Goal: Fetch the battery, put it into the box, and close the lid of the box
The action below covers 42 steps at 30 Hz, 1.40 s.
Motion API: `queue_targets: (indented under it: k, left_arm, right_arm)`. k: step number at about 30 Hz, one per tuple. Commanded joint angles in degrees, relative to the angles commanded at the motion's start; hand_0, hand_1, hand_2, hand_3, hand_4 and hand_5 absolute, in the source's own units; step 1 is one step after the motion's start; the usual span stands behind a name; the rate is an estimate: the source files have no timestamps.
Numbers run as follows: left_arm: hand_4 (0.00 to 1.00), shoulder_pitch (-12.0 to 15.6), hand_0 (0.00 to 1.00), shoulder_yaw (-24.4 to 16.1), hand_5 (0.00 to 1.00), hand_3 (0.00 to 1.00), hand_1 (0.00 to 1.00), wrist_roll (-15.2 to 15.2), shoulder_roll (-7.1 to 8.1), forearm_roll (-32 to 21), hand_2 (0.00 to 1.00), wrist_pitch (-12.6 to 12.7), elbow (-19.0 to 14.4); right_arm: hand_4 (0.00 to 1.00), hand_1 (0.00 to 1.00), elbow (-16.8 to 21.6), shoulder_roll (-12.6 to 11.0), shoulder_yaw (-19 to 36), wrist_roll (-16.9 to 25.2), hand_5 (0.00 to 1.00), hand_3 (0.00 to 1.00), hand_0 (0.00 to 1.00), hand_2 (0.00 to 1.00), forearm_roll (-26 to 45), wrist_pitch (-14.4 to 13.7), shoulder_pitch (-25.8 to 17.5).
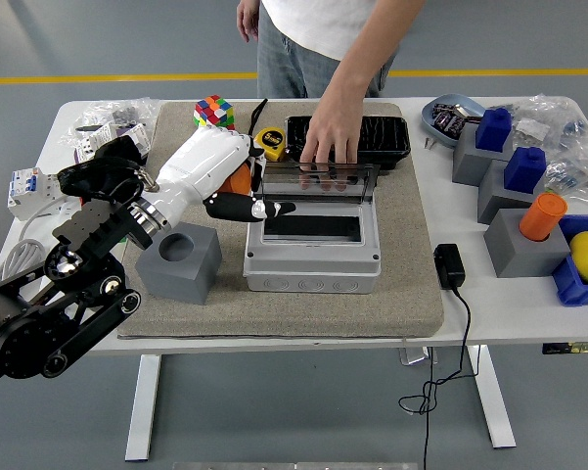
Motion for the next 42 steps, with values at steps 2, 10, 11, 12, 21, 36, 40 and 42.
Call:
queue_targets:
  k: [2, 10, 11, 12, 21, 36, 40, 42]
  left_arm:
    - [0.904, -0.29, 0.045, 1.42, 0.764, 0.002, 0.002, 0.16, -0.44, -0.23, 0.003, 0.02, 0.42]
    - [0.879, -2.14, 0.045, 6.32, 0.802, 0.002, 0.002, 0.56, -2.58, -2.25, 0.002, -0.12, 2.20]
    - [0.879, -2.27, 0.045, 6.45, 0.802, 0.002, 0.002, 0.58, -2.77, -2.41, 0.002, -0.12, 2.34]
    - [0.879, -2.54, 0.045, 6.65, 0.802, 0.002, 0.002, 0.65, -3.19, -2.74, 0.002, -0.13, 2.66]
    - [0.881, -4.05, 0.045, 7.96, 0.848, 0.002, 0.002, 0.06, -6.75, -4.54, 0.002, 1.32, 5.86]
    - [0.897, -5.35, 0.044, 9.95, 0.879, 0.002, 0.002, -1.03, -11.56, -7.26, 0.002, 3.78, 11.48]
    - [0.901, -5.82, 0.044, 9.76, 0.885, 0.002, 0.002, -1.69, -12.50, -7.62, 0.002, 4.55, 13.56]
    - [0.901, -6.13, 0.044, 9.58, 0.885, 0.002, 0.002, -2.03, -13.08, -7.69, 0.002, 4.92, 14.82]
  right_arm:
    - [0.998, 0.905, 0.03, -0.03, 0.01, -0.01, 0.998, 0.894, 0.910, 0.856, 0.00, -0.02, 0.07]
    - [0.998, 0.905, 0.00, -0.07, 0.07, -0.11, 0.998, 0.895, 0.912, 0.856, -0.24, -0.16, 0.36]
    - [0.998, 0.905, -0.01, -0.08, 0.11, -0.12, 0.998, 0.895, 0.912, 0.856, -0.27, -0.17, 0.39]
    - [0.998, 0.905, -0.02, -0.10, 0.18, -0.14, 0.998, 0.895, 0.912, 0.856, -0.33, -0.18, 0.42]
    - [0.998, 0.906, -0.07, -0.14, 0.08, -0.14, 0.998, 0.895, 0.911, 0.856, -0.37, -0.25, 0.57]
    - [0.998, 0.906, -0.25, -0.30, -0.29, -0.16, 0.998, 0.895, 0.911, 0.856, -0.55, -0.26, 0.59]
    - [0.998, 0.907, -0.23, -0.38, -0.60, -0.16, 0.998, 0.895, 0.911, 0.856, -0.44, -0.27, 0.58]
    - [0.998, 0.907, -0.25, -0.40, -0.72, -0.17, 0.998, 0.895, 0.911, 0.856, -0.43, -0.25, 0.58]
